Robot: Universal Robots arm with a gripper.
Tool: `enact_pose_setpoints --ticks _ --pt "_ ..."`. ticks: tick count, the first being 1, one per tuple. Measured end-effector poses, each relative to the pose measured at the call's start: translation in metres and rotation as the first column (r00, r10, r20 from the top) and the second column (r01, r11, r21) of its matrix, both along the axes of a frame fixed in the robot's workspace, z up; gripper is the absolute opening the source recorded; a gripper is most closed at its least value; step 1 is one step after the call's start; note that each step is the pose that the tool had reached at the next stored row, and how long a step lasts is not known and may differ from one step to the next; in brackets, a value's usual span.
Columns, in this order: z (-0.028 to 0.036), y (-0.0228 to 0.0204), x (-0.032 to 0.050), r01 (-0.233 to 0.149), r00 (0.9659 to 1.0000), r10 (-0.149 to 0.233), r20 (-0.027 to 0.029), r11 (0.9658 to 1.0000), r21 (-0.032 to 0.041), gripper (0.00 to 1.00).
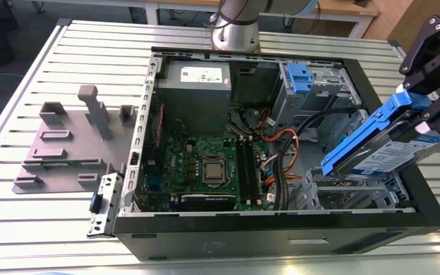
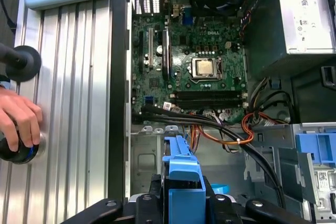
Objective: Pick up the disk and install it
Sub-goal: 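Pick up the disk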
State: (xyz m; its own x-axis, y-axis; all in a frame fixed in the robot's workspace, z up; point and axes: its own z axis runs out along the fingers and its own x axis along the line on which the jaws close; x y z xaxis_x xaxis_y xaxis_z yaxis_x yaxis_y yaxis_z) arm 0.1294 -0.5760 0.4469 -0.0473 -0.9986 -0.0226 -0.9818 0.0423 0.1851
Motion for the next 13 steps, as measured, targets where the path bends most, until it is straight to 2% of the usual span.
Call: enact_pose_setpoints --ticks 3,7,10,13 --pt "-0.0005 -0.0001 -0.0002 0.001 1.0 -0.001 0.0 1.0 0.0 0.37" --pt "-0.0011 -0.0003 -0.0117 0.001 1.0 -0.001 -0.0001 1.0 0.0004 0.37" --pt "-0.0019 -0.0002 -0.0113 0.001 1.0 -0.001 -0.0001 1.0 0.0003 0.37" --pt "-0.0026 -0.0002 -0.0045 0.001 1.0 -0.001 -0.0001 1.0 0.0001 0.37"
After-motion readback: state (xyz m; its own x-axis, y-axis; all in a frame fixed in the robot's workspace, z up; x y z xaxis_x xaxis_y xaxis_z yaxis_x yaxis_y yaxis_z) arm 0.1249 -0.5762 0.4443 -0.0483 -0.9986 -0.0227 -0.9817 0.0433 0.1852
